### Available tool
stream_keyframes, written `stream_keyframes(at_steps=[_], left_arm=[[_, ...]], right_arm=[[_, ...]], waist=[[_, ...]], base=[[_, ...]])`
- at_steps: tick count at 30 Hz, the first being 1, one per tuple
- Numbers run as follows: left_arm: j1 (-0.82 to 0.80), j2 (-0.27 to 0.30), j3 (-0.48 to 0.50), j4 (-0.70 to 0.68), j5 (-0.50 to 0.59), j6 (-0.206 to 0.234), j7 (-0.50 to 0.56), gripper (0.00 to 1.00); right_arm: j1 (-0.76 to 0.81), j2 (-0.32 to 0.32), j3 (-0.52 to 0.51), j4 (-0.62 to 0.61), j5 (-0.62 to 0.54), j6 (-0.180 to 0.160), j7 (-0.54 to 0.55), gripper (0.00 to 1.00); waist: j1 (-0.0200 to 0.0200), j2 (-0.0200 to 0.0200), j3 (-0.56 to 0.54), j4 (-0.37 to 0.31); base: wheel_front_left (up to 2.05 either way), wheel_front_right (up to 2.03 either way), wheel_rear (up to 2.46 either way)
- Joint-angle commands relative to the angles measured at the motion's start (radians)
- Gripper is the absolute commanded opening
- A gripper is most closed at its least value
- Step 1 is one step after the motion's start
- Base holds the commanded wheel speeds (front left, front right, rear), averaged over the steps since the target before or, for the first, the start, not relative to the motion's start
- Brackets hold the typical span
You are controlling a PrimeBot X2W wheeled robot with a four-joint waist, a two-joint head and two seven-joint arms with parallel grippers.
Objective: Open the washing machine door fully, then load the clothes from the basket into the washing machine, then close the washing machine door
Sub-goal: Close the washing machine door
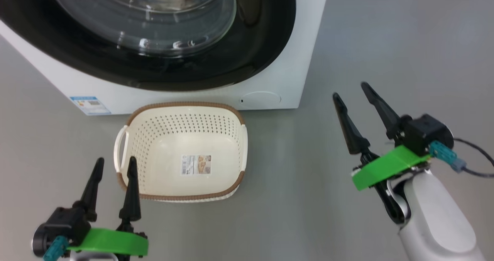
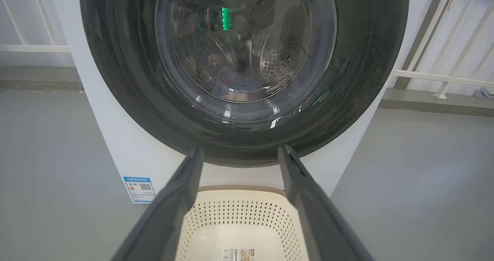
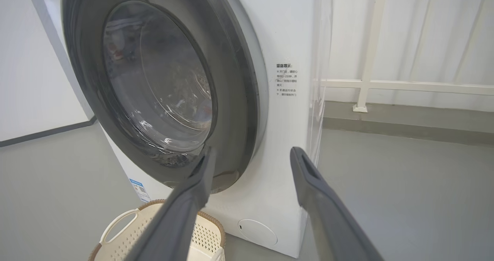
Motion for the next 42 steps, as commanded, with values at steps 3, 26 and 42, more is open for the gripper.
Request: stream_keyframes(at_steps=[3, 26, 42], left_arm=[[0.028, 0.019, 0.045, -0.031, 0.016, -0.003, -0.008, 1.0], [0.207, 0.019, 0.077, -0.095, 0.018, 0.036, -0.008, 1.0], [0.261, 0.019, 0.081, -0.134, 0.032, 0.066, -0.008, 1.0]], right_arm=[[0.066, 0.028, -0.023, -0.051, -0.007, -0.006, -0.005, 1.0], [0.354, 0.093, -0.135, -0.164, -0.111, -0.006, -0.005, 1.0], [0.419, 0.101, -0.17, -0.186, -0.105, -0.006, -0.005, 1.0]], waist=[[0.0, 0.0, -0.049, -0.032], [0.0, 0.0, -0.21, -0.064], [0.0, 0.0, -0.233, -0.074]], base=[[0.0, 0.0, 0.0], [0.0, 0.0, 0.0], [0.0, 0.0, 0.0]])
